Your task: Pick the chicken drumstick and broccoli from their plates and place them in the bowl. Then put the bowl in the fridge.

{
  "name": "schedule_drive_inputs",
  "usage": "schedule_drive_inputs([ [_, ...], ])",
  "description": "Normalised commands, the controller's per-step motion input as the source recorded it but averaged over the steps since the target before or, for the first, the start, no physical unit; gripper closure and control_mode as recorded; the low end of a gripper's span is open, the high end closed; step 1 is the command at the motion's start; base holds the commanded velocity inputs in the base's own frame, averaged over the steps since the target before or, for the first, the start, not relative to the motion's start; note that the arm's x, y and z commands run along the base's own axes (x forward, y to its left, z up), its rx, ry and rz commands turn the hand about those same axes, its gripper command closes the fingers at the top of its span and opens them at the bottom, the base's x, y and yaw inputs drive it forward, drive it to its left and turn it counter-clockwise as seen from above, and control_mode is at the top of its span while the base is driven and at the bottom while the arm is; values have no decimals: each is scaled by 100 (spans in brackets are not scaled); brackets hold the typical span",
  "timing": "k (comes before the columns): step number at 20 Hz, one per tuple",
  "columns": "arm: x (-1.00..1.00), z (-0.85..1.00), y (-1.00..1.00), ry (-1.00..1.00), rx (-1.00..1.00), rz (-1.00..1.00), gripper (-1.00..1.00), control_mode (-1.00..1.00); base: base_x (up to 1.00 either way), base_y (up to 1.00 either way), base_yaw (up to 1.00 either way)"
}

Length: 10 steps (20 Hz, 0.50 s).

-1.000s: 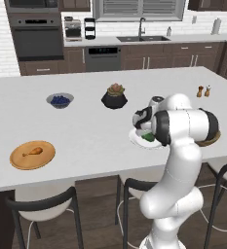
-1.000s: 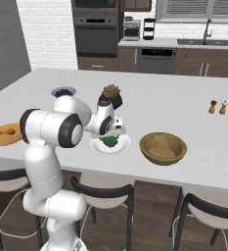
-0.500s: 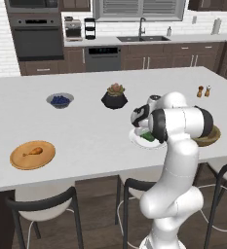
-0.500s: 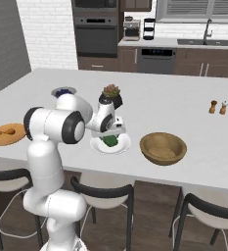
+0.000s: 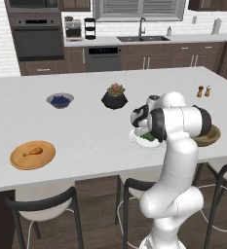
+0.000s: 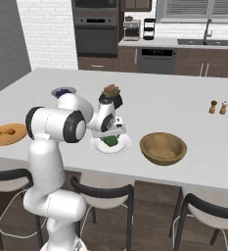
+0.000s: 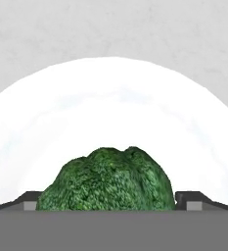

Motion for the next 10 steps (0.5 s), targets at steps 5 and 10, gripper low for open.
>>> schedule_drive_inputs([
  [5, -31, 8, -13, 0, 0, 0, 100, -100, 0, 0, 0],
  [10, -56, 89, -8, -10, 1, 0, 100, -100, 0, 0, 0],
])
